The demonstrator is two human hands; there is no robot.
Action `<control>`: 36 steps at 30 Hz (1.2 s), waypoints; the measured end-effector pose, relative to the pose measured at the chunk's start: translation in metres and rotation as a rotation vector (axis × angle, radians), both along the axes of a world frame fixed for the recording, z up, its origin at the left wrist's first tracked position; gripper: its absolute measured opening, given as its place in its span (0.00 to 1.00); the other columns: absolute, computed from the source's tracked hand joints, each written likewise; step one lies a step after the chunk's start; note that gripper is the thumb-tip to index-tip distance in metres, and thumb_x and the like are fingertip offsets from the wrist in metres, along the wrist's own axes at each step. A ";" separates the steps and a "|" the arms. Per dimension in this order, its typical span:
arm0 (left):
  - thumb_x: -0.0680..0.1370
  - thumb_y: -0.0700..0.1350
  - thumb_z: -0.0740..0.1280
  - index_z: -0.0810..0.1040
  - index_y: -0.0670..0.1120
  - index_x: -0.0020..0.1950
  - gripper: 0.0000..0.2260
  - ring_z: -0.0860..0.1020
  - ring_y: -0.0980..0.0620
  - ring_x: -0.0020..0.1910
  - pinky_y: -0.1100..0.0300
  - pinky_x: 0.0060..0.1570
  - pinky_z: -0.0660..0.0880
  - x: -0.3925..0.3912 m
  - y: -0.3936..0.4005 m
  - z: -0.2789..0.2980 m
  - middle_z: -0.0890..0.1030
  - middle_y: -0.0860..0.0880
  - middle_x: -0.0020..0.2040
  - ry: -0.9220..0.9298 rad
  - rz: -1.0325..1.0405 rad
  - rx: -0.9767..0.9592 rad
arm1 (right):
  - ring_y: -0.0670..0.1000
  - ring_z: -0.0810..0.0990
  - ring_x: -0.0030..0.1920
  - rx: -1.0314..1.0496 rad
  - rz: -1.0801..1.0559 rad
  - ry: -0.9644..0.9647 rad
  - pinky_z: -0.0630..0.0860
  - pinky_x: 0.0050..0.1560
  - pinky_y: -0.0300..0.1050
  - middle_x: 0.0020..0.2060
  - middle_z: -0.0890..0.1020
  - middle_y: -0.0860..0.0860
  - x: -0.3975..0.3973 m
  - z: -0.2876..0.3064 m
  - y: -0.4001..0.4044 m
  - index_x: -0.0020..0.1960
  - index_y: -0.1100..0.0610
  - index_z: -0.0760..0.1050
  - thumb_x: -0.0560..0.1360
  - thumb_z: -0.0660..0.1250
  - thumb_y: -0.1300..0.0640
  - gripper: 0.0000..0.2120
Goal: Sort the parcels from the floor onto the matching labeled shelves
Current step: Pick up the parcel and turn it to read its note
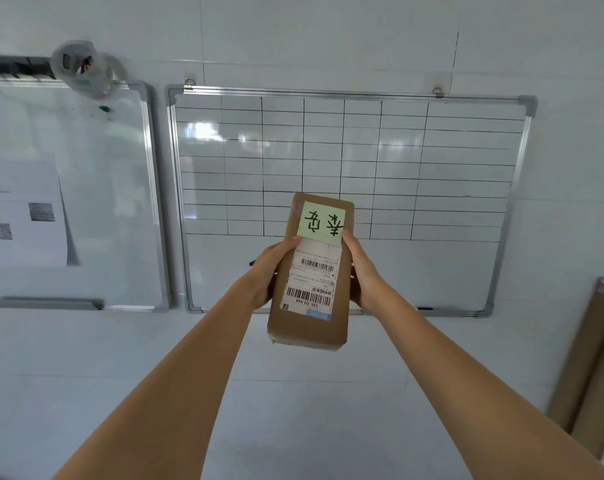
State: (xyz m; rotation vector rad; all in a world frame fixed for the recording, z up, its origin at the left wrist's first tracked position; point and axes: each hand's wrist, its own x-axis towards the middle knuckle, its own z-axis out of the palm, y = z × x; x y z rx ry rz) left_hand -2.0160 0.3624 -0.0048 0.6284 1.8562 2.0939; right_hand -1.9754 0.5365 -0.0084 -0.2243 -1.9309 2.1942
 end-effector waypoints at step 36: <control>0.68 0.60 0.76 0.68 0.50 0.71 0.36 0.82 0.43 0.52 0.51 0.37 0.82 -0.025 -0.045 -0.015 0.80 0.42 0.59 -0.274 0.271 -0.008 | 0.56 0.79 0.57 -0.577 -0.248 -0.072 0.73 0.62 0.60 0.57 0.81 0.55 -0.019 -0.005 0.002 0.66 0.53 0.70 0.70 0.73 0.42 0.29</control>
